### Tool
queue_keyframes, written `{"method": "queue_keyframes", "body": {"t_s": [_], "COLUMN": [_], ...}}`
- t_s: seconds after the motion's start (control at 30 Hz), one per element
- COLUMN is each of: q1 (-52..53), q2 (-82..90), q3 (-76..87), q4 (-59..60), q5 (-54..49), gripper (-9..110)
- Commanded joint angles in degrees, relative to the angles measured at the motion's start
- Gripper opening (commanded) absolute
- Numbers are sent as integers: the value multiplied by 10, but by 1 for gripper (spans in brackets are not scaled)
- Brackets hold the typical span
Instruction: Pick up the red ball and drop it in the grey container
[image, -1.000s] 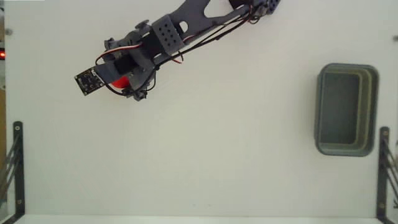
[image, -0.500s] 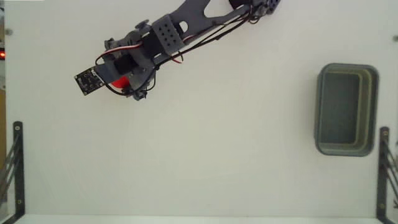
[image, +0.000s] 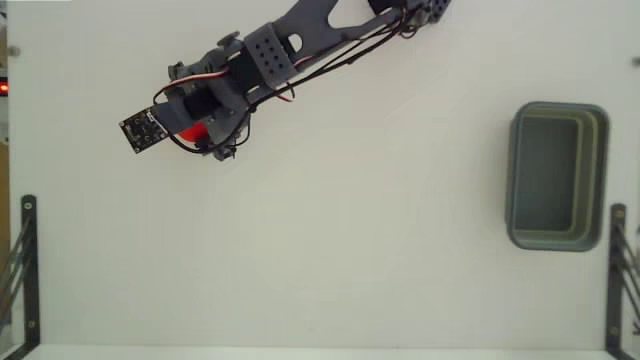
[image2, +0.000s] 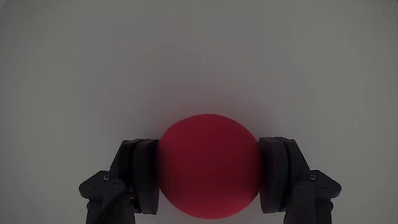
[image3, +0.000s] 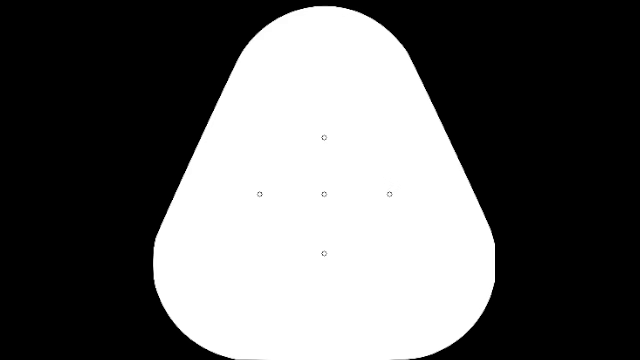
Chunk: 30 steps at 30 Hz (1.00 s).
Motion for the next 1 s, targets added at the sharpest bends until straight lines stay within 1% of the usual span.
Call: {"method": "queue_keyframes", "body": {"t_s": [0.0,0.97], "q1": [5,5], "q2": [16,16], "q3": [4,4], "q4": [-2,-2], "q5": [3,3], "gripper": [92,85]}}
